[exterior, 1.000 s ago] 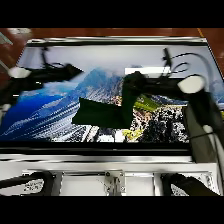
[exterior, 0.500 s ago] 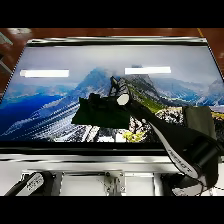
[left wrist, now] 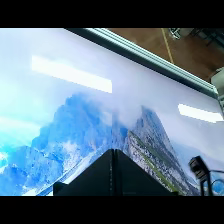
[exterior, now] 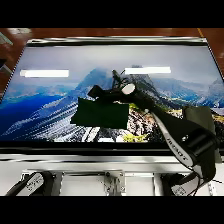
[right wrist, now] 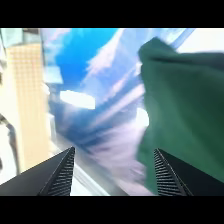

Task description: Fold the shirts.

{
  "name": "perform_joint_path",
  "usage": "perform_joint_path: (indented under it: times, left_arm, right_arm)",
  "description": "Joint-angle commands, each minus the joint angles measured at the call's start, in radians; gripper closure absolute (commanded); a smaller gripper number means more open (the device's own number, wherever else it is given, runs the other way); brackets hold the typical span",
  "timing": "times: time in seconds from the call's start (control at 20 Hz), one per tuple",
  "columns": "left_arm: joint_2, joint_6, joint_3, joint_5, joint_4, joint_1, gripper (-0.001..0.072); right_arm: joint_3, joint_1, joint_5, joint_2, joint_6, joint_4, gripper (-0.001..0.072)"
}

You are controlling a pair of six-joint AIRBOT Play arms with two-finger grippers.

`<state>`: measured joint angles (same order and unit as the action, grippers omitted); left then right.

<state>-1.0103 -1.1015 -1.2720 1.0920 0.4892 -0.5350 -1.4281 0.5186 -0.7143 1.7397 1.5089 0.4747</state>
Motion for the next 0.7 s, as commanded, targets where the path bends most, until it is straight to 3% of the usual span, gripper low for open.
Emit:
perform_joint_path:
  times: [0.0,0.05,0.1,0.2,0.65]
  left_arm:
    - [-0.002,0.018,0.004,0.000,0.003,0.005,0.0673]
    - [-0.002,0.018,0.004,0.001,0.004,0.005,0.0673]
    - [-0.002,0.018,0.004,0.001,0.010,0.005,0.0673]
    - [-0.002,0.019,0.004,0.001,0.021,0.006,0.0673]
    - [-0.001,0.015,0.003,-0.017,0.018,0.006,0.0673]
  right_arm:
    - [-0.006,-0.184,-0.398,-0.080,0.139,0.425,0.0082]
    - [-0.006,-0.234,-0.536,-0.098,0.219,0.600,0.0082]
    - [-0.004,-0.269,-0.645,-0.107,0.229,0.708,0.0063]
    - [-0.003,-0.319,-0.742,-0.098,0.189,0.773,0.0029]
    - [-0.003,-0.296,-0.567,0.117,0.080,0.455,0.0030]
